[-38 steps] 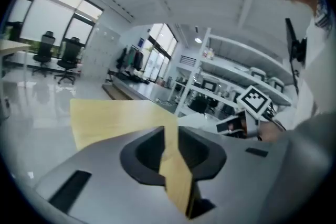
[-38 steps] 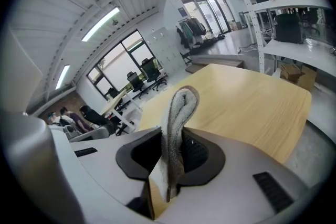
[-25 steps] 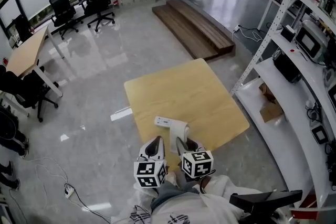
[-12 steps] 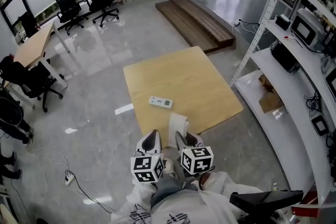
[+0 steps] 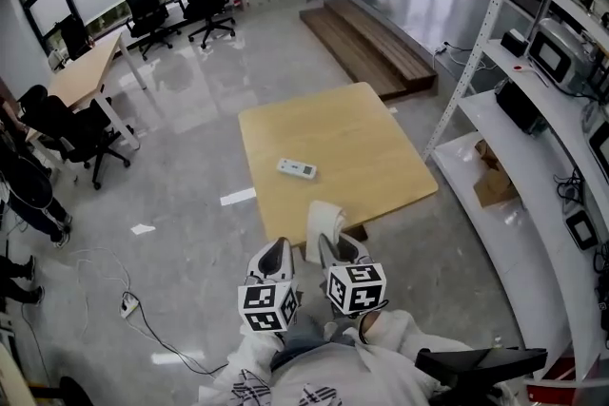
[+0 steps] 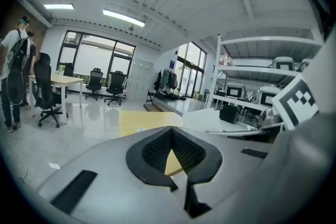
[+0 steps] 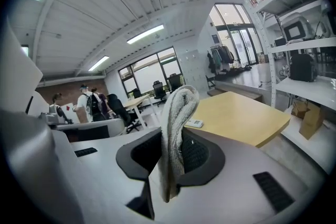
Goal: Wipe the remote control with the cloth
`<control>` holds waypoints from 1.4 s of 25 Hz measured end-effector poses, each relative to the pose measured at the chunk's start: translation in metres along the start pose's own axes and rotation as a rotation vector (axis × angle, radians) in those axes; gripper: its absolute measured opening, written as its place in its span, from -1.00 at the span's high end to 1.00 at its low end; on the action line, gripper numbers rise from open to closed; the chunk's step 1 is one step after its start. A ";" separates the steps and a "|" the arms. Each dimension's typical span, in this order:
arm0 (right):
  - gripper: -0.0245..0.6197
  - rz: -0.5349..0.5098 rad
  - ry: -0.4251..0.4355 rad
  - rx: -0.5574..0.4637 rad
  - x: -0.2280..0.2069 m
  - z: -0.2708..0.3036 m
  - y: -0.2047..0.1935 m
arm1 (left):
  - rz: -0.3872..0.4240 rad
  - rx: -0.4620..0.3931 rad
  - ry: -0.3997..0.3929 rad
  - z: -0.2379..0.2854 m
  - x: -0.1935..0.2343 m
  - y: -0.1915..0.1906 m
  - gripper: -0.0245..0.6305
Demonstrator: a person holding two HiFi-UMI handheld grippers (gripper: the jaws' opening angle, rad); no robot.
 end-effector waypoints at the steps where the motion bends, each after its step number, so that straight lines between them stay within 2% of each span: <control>1: 0.65 -0.007 0.006 -0.002 0.003 -0.002 -0.003 | 0.003 -0.003 -0.004 -0.003 0.000 0.001 0.92; 12: 0.65 -0.001 -0.015 0.012 0.024 -0.011 -0.016 | 0.005 -0.022 -0.033 -0.013 0.008 0.004 0.92; 17: 0.65 -0.031 -0.013 0.009 0.032 -0.014 -0.015 | 0.011 -0.014 -0.038 -0.015 0.011 0.003 0.92; 35: 0.65 -0.029 -0.010 0.015 0.026 -0.011 -0.013 | 0.010 -0.015 -0.043 -0.005 0.011 0.002 0.92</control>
Point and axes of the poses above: the fingertips, and each gripper's own axes: z forward along the fingers, x to its left, y out of its top, the point moved 8 cm from there along -z, backward along the fingers, and after that the axes turned 5 degrees about z, right-handed, at the moved point
